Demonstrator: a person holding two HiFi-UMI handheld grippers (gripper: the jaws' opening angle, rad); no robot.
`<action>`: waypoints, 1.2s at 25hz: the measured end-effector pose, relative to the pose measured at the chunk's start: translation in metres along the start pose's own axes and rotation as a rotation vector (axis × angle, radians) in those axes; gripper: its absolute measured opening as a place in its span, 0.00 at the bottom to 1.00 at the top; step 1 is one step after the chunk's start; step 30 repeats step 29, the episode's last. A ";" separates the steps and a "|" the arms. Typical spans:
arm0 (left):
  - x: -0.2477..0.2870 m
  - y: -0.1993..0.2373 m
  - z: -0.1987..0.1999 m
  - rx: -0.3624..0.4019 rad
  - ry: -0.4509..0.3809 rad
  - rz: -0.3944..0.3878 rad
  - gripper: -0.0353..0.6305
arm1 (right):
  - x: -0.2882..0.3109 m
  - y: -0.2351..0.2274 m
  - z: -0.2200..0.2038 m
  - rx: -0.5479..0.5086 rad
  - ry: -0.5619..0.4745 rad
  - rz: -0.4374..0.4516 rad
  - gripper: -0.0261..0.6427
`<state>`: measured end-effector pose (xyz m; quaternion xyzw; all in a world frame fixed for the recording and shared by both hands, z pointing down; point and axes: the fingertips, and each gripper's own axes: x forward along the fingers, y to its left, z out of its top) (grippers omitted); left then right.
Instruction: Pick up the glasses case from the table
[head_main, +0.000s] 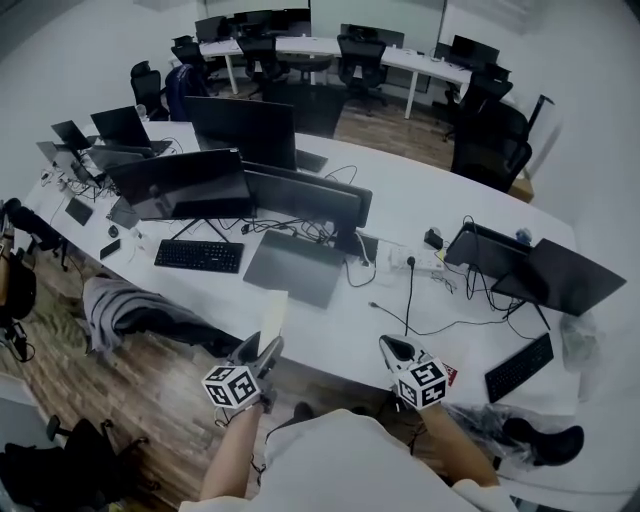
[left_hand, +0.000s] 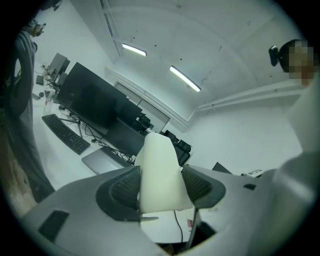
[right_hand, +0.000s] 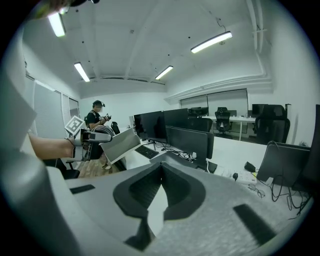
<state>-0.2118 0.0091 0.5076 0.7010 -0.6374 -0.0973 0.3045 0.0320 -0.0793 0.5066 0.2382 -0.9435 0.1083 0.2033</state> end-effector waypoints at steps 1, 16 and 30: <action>-0.002 -0.003 0.001 0.001 -0.008 0.000 0.45 | -0.002 -0.001 0.001 -0.005 -0.008 0.003 0.04; -0.011 -0.019 -0.002 -0.009 -0.042 0.014 0.45 | -0.013 0.003 0.009 -0.055 -0.058 0.054 0.04; -0.009 -0.019 0.002 -0.010 -0.049 0.013 0.45 | -0.008 0.002 0.013 -0.052 -0.062 0.057 0.04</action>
